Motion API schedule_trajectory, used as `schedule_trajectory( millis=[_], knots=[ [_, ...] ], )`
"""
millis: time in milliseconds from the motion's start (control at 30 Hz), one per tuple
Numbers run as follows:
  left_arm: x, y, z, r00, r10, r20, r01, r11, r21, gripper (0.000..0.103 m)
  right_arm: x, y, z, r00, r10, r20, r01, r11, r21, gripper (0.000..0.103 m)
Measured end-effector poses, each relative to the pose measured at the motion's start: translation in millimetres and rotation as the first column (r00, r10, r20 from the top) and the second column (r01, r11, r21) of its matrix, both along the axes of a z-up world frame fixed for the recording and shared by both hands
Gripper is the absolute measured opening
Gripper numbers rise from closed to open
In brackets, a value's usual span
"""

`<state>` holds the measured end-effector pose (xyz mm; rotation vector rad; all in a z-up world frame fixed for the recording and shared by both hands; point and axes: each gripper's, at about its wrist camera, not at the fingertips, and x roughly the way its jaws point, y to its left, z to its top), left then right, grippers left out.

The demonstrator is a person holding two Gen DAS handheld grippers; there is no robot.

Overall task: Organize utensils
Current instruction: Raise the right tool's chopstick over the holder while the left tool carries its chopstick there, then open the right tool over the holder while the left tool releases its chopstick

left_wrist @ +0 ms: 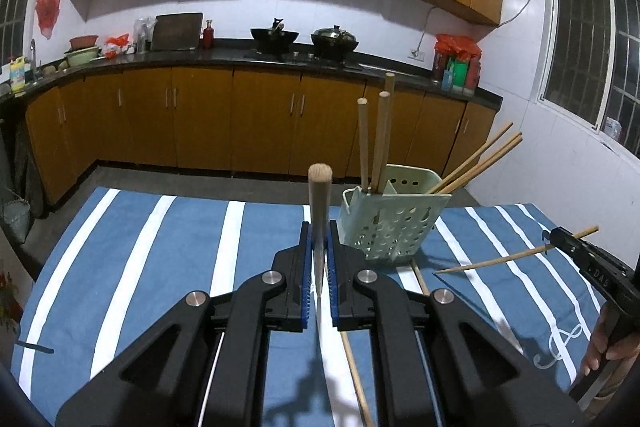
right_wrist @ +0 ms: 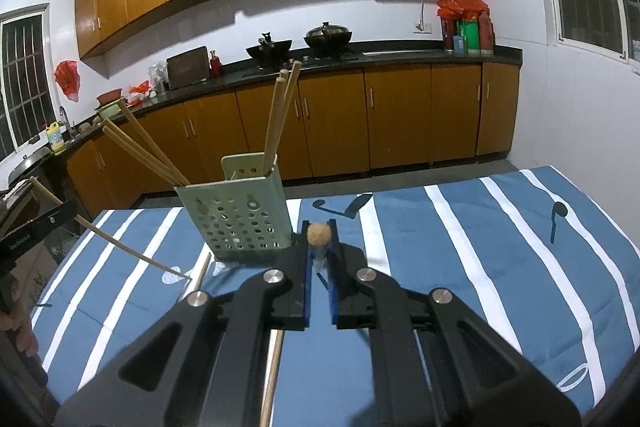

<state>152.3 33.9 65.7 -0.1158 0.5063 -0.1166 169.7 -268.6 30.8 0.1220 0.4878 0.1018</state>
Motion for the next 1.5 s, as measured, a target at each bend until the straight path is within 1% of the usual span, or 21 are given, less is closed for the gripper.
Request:
schedule_trajectory(
  millis=[133, 200, 400, 533, 700, 733, 867, 1000, 1067, 1133, 1200, 1333, 1500],
  knots=[
    [2.0, 0.4, 2.7, 1.0, 0.0, 0.004, 0.0, 1.0, -0.005, 0.008, 1.1, 0.5, 4.3, 1.0, 0.001, 0.015, -0.001, 1.0, 0.001, 0.008],
    [3.0, -0.1, 7.0, 1.0, -0.004, 0.013, 0.004, 1.0, -0.012, 0.008, 0.2, 0.0, 12.2, 0.999, 0.004, 0.036, -0.004, 1.0, 0.006, 0.008],
    [2.4, -4.4, 28.4, 0.997, -0.015, 0.071, 0.017, 1.0, -0.017, 0.007, -7.7, 0.0, 46.7, 0.992, 0.027, 0.126, -0.03, 0.999, 0.02, 0.008],
    [4.6, -12.7, 48.0, 0.992, -0.029, 0.122, 0.033, 0.999, -0.029, 0.007, -11.6, 3.4, 71.6, 0.981, 0.048, 0.188, -0.057, 0.997, 0.042, 0.008],
    [11.3, -26.3, 76.3, 0.977, -0.037, 0.209, 0.048, 0.998, -0.05, 0.007, -13.0, 15.5, 104.2, 0.955, 0.063, 0.289, -0.083, 0.995, 0.058, 0.008],
    [13.8, -30.8, 85.1, 0.97, -0.036, 0.241, 0.049, 0.998, -0.05, 0.007, -12.0, 17.6, 109.0, 0.95, 0.064, 0.306, -0.086, 0.994, 0.06, 0.008],
    [22.3, -41.3, 101.0, 0.95, -0.03, 0.31, 0.051, 0.997, -0.061, 0.007, 0.0, 27.1, 124.2, 0.929, 0.056, 0.366, -0.082, 0.995, 0.057, 0.008],
    [36.9, -50.5, 101.9, 0.936, -0.009, 0.352, 0.029, 0.998, -0.051, 0.008, 19.9, 31.6, 124.5, 0.924, 0.046, 0.38, -0.072, 0.996, 0.055, 0.008],
    [43.1, -52.4, 96.7, 0.936, -0.004, 0.353, 0.024, 0.998, -0.053, 0.008, 30.8, 32.6, 120.6, 0.927, 0.043, 0.372, -0.068, 0.996, 0.054, 0.008],
    [45.9, -53.1, 92.1, 0.926, 0.012, 0.376, 0.008, 0.999, -0.053, 0.008, 43.4, 33.4, 114.3, 0.935, 0.043, 0.353, -0.067, 0.996, 0.058, 0.008],
    [46.7, -51.6, 91.4, 0.923, 0.021, 0.385, 0.007, 0.997, -0.072, 0.008, 52.5, 34.9, 107.4, 0.942, 0.044, 0.334, -0.066, 0.996, 0.055, 0.008],
    [48.3, -48.8, 97.8, 0.904, 0.053, 0.424, -0.019, 0.996, -0.083, 0.008, 63.0, 34.9, 98.7, 0.949, 0.042, 0.314, -0.064, 0.996, 0.06, 0.008],
    [56.0, -49.6, 93.4, 0.901, 0.069, 0.428, -0.034, 0.996, -0.088, 0.008, 67.5, 33.4, 92.4, 0.952, 0.042, 0.304, -0.065, 0.996, 0.066, 0.008]
  ],
)
